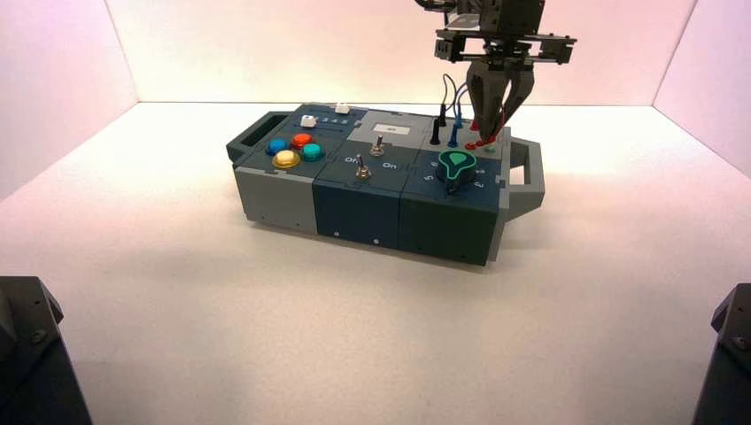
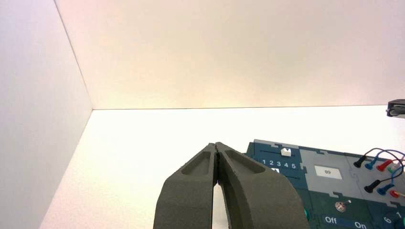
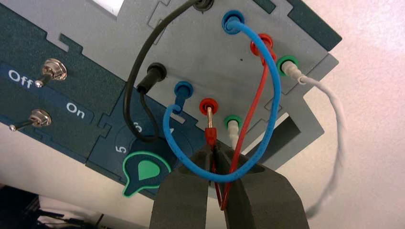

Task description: Insert the red wire.

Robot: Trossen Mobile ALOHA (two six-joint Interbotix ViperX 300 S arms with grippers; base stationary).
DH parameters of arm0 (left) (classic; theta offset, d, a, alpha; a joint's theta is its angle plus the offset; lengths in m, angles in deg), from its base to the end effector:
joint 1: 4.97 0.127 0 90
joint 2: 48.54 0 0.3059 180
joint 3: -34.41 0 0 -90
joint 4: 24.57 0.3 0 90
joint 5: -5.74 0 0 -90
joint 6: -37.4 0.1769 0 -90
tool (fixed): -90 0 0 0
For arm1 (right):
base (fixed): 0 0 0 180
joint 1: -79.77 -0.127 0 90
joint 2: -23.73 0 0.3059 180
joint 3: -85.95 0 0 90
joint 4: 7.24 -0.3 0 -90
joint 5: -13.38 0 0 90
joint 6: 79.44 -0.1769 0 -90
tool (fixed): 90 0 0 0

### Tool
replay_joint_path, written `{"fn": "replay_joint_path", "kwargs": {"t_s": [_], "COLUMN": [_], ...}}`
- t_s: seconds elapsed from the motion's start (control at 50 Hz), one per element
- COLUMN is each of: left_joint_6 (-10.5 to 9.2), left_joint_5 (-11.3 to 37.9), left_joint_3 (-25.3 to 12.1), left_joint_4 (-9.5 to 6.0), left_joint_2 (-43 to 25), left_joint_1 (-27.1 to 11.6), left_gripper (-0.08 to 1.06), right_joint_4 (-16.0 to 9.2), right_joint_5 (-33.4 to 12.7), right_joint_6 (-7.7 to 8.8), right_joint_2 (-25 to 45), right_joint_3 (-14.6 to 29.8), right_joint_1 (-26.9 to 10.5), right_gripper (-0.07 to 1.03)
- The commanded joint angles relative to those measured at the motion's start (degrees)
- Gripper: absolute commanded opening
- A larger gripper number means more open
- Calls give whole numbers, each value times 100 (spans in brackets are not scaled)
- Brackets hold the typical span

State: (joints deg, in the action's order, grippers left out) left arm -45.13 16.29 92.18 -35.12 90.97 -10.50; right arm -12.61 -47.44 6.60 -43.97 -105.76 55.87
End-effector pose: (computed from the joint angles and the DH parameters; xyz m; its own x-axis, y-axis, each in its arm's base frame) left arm 0.2301 -0.0282 0.2260 0.9394 -0.1246 -0.3194 0.1116 0.9920 -0.0587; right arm 0.3144 0.1551 0.0665 -0.1081 0.0415 -0.9933 -0.2905 0.9542 0.0715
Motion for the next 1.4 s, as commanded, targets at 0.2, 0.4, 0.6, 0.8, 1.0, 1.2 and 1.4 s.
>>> {"fn": "replay_joint_path", "kwargs": {"t_s": [0.2,0.4,0.6,0.8,1.0,1.2,1.4], "left_joint_6": [18,18,18,18,18,18,18], "left_joint_5": [-70,-62,-53,-44,-44,-44,-44], "left_joint_3": [-193,-202,-202,-193,-193,-193,-202], "left_joint_4": [9,18,9,9,9,9,9], "left_joint_2": [-18,-18,18,44,35,35,35], "left_joint_1": [18,26,18,18,18,26,18], "left_gripper": [-3,-3,-3,-3,-3,-3,-3], "right_joint_4": [-18,-18,-18,-35,-44,-53,-53], "right_joint_5": [-123,-141,-141,-123,-105,-105,-70], "right_joint_6": [-18,-18,-26,-35,-44,-44,-53], "right_joint_2": [-281,-237,-202,-167,-70,0,0], "right_joint_3": [229,229,211,202,211,229,237], "right_joint_1": [-35,-35,-35,-35,-62,-105,-114], "right_gripper": [-2,-2,-2,-2,-2,-2,-2]}}
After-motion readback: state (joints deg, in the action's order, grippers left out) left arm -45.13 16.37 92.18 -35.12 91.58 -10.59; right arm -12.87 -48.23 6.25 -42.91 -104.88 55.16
